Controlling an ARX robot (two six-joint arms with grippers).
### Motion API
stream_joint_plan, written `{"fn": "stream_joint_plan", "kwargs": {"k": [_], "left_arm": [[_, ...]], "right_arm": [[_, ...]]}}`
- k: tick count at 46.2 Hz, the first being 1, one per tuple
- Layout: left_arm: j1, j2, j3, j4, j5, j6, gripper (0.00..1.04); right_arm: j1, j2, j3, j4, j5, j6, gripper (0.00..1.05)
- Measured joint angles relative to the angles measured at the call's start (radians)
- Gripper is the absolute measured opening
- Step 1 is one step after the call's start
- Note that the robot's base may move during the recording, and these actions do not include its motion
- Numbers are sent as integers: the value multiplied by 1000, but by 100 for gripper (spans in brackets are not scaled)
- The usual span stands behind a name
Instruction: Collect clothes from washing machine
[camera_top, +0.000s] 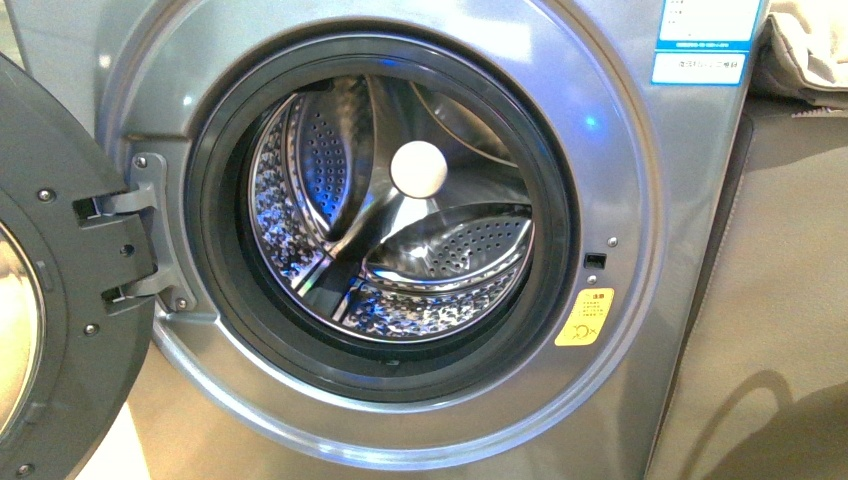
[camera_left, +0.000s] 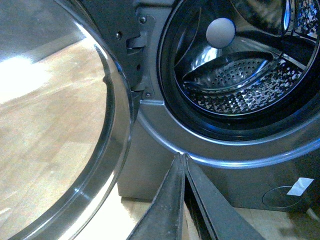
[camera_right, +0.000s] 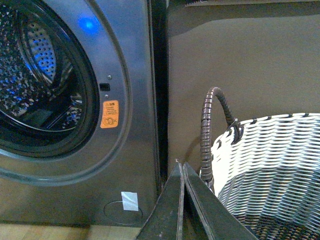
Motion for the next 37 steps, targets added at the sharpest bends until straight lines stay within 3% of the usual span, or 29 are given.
{"fn": "stream_joint_plan", "kwargs": {"k": [8, 10, 19, 30, 32, 37], "left_arm": [[0, 0, 0, 0, 0, -1, 4], [0, 0, 0, 0, 0, -1, 10], [0, 0, 0, 0, 0, -1, 46], [0, 0, 0, 0, 0, 0, 100], [0, 0, 0, 0, 0, 0, 98], [0, 0, 0, 0, 0, 0, 98]], "right_arm": [[0, 0, 0, 0, 0, 0, 2], [0, 0, 0, 0, 0, 0, 3], [0, 0, 0, 0, 0, -1, 35], [0, 0, 0, 0, 0, -1, 91], [0, 0, 0, 0, 0, 0, 99], [0, 0, 0, 0, 0, -1, 97]]}}
